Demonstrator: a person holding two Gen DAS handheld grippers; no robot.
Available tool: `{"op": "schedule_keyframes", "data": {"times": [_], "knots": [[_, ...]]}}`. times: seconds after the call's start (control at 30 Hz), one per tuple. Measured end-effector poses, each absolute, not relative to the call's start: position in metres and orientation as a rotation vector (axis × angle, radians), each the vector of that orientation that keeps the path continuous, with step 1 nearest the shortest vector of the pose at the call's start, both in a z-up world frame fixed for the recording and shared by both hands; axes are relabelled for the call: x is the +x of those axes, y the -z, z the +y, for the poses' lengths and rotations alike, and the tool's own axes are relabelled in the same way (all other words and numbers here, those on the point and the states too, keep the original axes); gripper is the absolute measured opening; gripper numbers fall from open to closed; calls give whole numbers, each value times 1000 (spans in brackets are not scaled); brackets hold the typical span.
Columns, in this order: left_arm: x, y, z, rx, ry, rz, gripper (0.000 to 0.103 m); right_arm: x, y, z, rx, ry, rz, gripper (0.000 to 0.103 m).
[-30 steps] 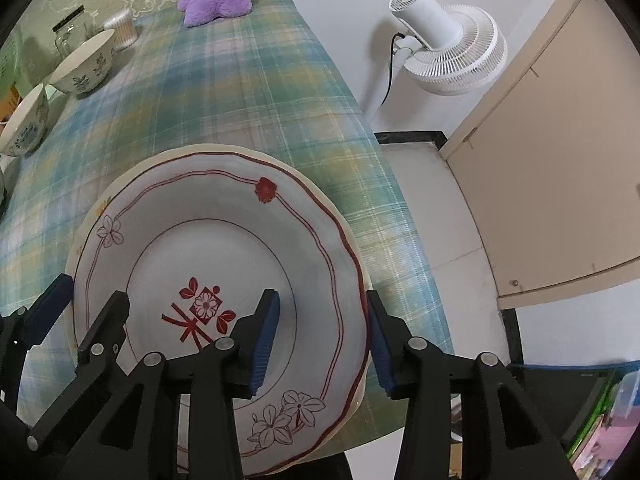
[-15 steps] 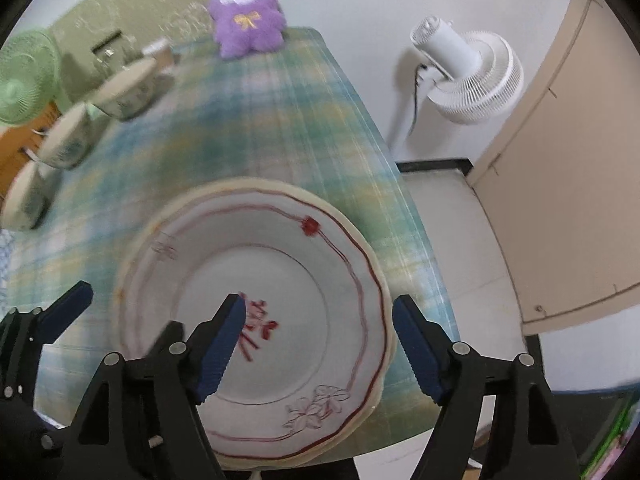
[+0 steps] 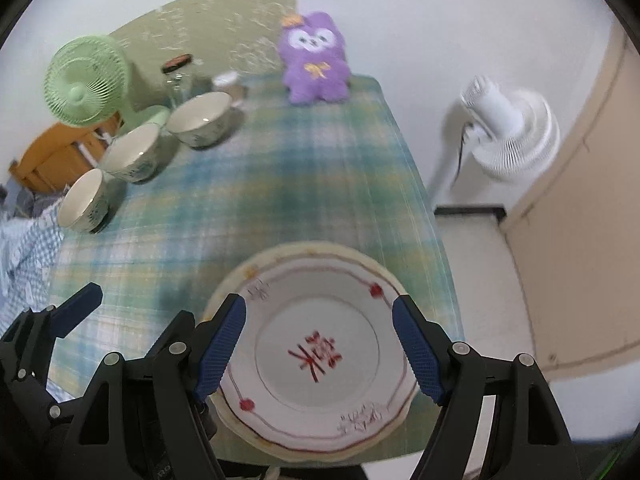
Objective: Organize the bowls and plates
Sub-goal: 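Open the left tool and pull it back from the plate stack, then move the left tool to the plain grey plate by the green fan and grasp its rim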
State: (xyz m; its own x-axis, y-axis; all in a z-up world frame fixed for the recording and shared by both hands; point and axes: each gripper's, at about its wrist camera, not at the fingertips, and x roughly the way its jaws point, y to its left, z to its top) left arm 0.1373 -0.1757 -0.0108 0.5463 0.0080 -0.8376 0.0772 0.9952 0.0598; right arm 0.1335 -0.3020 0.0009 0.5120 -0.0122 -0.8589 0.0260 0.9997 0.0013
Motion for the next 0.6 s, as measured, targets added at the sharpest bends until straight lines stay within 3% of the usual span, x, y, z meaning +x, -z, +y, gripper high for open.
{"op": "schedule_keyframes", "data": {"times": [0.43, 0.6], "knots": [[171, -7, -64, 30, 20, 938, 81, 166, -19, -204, 27, -2, 990, 78], [188, -10, -17, 55, 49, 939, 73, 176, -23, -155, 61, 13, 965, 78]]}}
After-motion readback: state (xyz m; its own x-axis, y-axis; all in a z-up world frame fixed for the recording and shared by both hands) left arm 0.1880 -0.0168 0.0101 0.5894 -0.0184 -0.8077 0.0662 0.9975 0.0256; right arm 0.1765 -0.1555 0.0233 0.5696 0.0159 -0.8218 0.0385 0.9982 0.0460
